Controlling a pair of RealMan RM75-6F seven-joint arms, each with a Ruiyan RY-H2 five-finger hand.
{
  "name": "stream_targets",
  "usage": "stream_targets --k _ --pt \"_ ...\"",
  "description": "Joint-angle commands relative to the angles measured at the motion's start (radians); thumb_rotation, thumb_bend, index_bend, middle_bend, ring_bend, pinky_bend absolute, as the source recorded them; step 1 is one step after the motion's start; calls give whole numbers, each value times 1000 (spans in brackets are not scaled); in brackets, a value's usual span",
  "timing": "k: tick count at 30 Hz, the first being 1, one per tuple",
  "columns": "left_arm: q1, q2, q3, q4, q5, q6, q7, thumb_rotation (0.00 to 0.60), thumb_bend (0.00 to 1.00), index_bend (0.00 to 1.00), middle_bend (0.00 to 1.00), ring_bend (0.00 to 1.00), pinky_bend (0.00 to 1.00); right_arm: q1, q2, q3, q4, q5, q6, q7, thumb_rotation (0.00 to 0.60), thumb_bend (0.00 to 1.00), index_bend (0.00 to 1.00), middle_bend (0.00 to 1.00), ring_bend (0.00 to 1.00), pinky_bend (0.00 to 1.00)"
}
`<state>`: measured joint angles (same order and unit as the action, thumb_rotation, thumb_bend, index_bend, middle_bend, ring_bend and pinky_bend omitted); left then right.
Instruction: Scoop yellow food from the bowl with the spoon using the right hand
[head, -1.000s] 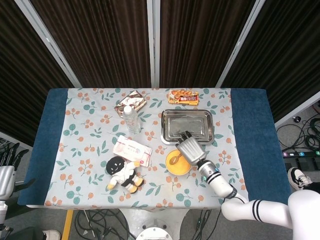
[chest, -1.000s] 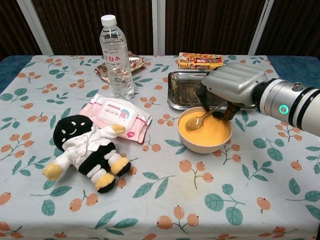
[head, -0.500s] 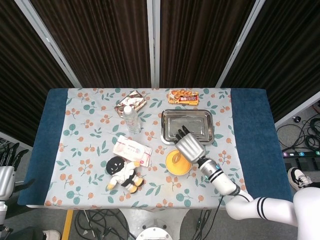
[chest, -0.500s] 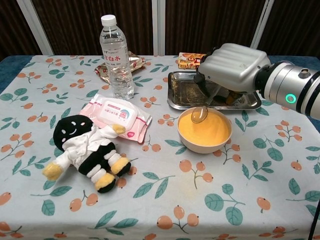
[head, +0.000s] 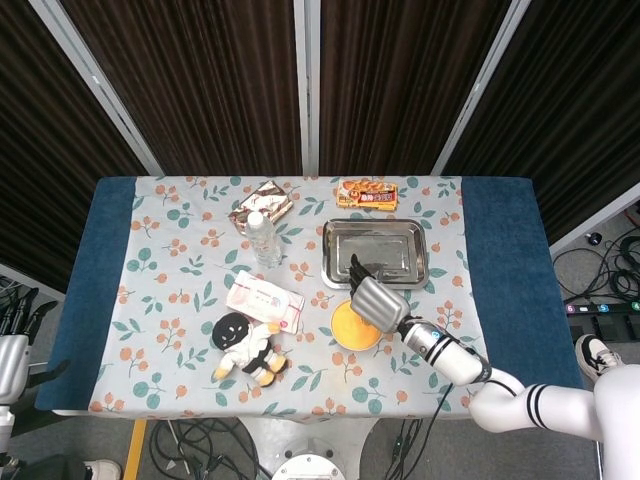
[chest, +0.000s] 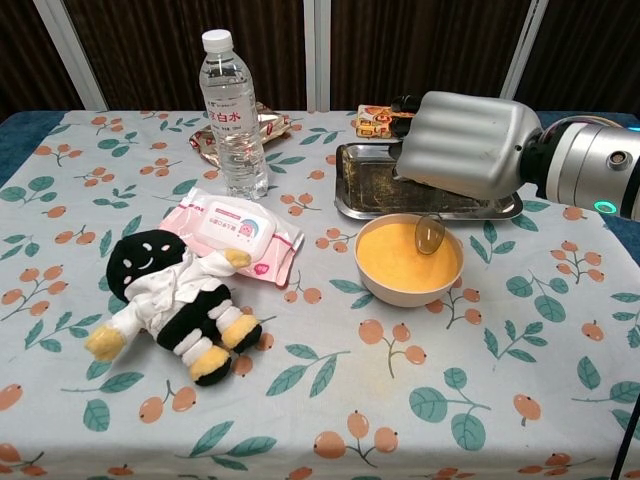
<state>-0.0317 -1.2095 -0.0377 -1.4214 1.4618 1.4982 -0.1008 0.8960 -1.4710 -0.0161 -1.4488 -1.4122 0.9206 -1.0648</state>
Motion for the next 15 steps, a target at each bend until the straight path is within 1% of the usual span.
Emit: stream_targets --k 1,4,8,15 --pt "1 -1 1 1 0 0 -1 600 0 222 110 88 116 -1 -19 -5 23 -7 -3 -27 600 401 672 358 216 110" --pt "2 -1 1 3 0 0 -3 600 0 222 110 88 116 -3 -42 -3 40 -7 -4 -43 600 402 677 358 216 95" --pt "4 -4 2 10 -3 -2 -11 600 0 222 110 87 116 -9 -76 1 53 1 -4 -62 600 402 688 358 216 111" --pt "8 -8 2 22 -4 -1 -23 600 0 222 110 88 116 -13 -105 6 41 4 -10 -57 600 402 701 358 217 116"
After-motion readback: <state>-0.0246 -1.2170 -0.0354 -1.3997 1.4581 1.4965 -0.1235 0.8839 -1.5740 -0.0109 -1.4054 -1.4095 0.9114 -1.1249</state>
